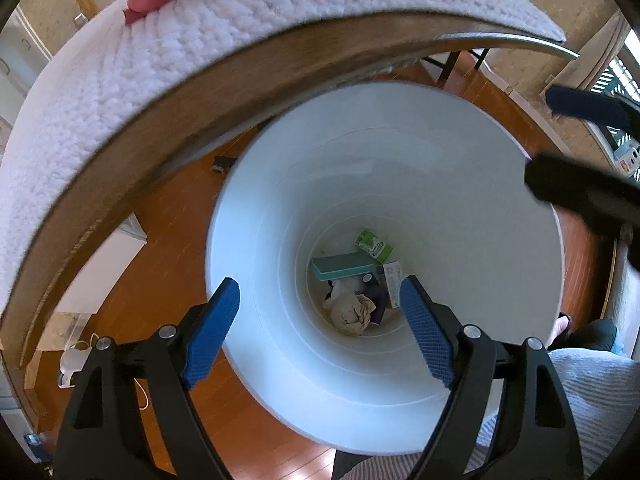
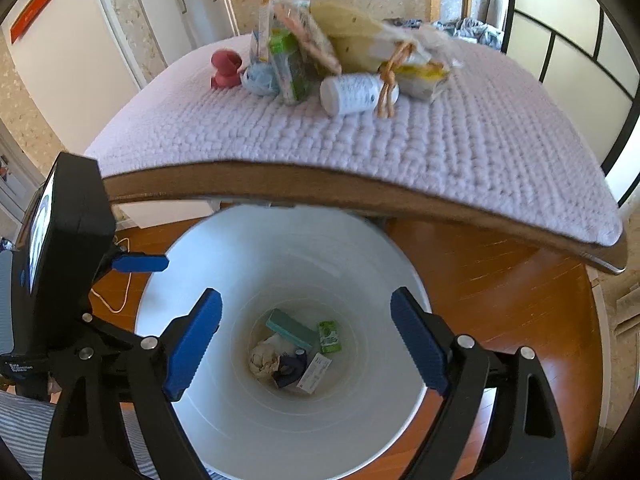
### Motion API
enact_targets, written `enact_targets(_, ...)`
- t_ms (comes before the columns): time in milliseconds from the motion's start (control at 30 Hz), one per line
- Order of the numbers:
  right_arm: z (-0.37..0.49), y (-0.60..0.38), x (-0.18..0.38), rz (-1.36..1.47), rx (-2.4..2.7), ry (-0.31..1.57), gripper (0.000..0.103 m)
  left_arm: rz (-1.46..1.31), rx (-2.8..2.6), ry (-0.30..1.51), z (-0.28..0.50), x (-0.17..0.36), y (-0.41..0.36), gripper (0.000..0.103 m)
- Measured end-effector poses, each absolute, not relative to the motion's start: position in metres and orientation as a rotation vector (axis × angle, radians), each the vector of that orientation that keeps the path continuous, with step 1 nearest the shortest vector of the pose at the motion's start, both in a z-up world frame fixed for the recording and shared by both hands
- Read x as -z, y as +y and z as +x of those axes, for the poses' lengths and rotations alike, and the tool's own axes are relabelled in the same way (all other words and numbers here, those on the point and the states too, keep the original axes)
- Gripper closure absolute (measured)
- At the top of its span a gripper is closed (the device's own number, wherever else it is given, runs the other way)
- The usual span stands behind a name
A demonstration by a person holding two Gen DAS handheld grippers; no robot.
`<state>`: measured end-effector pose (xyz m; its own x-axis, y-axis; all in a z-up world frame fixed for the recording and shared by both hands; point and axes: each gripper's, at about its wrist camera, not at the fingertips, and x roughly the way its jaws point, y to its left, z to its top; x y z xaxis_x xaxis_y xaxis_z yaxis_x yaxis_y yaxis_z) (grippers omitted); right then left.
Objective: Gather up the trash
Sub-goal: 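Move both tools back over the items on the bed, then grasp the pink hair roller with the left tool while the right tool grasps the white pill bottle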
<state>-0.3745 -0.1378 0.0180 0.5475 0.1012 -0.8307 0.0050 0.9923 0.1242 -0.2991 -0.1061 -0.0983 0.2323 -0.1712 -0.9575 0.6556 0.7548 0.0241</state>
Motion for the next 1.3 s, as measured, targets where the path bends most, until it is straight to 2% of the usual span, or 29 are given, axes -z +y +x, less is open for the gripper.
enact_targets(167,-0.38,-0.142,-0.063,0.035,-0.003,0.813,0.004,0.406,0.694,1.102,-0.304,0.055,-0.096,0.019)
enact_targets(200,-0.38,-0.144,-0.073,0.031,-0.008,0.775,0.004,0.389,0.711,1.079,-0.305,0.046,-0.097,0.017)
enact_targets(300,-0.369,-0.147,-0.09,-0.001,-0.012,0.753,0.004,0.339,0.73,0.958,-0.301,0.01,-0.088,0.003)
enact_targets(433,-0.351,-0.157,-0.104,0.031,-0.015,0.712,0.004,0.304,0.634,0.833,-0.278,-0.021,-0.075,0.002)
enact_targets(533,-0.332,-0.168,-0.11,0.066,-0.033,0.698,0.004,0.274,0.566,0.836,-0.249,-0.025,-0.067,0.002)
enact_targets(767,-0.303,-0.139,-0.102,-0.172,-0.071,0.687,0.006,0.229,0.501,0.853,-0.194,-0.018,-0.055,0.002)
enact_targets(900,-0.289,-0.12,-0.093,-0.236,-0.099,0.704,0.026,0.164,0.505,0.896,-0.161,-0.013,-0.055,0.005)
enact_targets(1033,-0.275,-0.112,-0.084,-0.252,-0.098,0.726,0.037,0.147,0.519,0.914,-0.142,-0.006,-0.064,0.01)
enact_targets(1133,-0.267,-0.109,-0.079,-0.277,-0.087,0.732,0.039,0.163,0.528,0.924,-0.134,-0.001,-0.072,0.015)
enact_targets(1167,-0.264,-0.108,-0.077,-0.289,-0.085,0.733,0.043,0.169,0.531,0.924,-0.132,0.0,-0.075,0.016)
enact_targets(1200,-0.263,-0.108,-0.076,-0.295,-0.084,0.736,0.052,0.176,0.532,0.924,-0.13,0.002,-0.078,0.017)
enact_targets(1300,-0.257,-0.108,-0.073,-0.309,-0.072,0.73,0.062,0.193,0.534,0.931,-0.123,0.006,-0.083,0.025)
